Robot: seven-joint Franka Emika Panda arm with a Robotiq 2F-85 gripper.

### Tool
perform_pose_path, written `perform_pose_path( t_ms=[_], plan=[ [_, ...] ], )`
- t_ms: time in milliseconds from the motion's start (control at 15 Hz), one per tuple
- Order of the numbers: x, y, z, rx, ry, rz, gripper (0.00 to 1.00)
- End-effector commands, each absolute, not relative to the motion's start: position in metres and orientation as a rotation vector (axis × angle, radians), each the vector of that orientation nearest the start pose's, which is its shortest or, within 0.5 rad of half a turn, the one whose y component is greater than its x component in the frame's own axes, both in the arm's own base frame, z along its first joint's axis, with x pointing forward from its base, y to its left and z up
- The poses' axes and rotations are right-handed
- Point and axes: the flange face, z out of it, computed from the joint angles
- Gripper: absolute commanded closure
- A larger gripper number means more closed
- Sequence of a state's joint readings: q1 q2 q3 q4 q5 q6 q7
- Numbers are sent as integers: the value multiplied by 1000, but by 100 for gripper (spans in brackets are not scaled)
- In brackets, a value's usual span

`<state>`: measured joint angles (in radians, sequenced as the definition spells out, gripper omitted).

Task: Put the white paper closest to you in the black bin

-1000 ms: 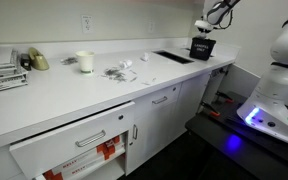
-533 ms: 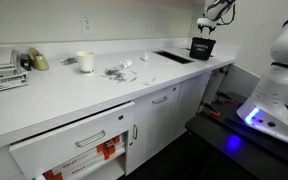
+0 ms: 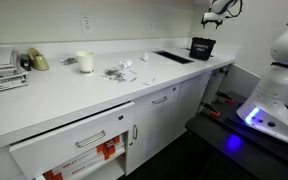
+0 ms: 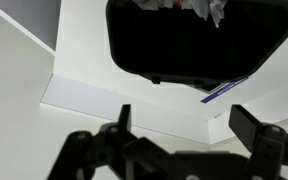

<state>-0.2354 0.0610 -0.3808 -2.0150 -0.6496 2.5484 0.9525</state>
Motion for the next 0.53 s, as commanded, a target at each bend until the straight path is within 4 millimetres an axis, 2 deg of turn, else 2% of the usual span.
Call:
perform_pose_path(
  t_ms=[0,467],
  plan=[
    [464,-314,495,-2996,1593,-873,0],
    [432,-290,516,-3044,1413,-877,0]
  ],
)
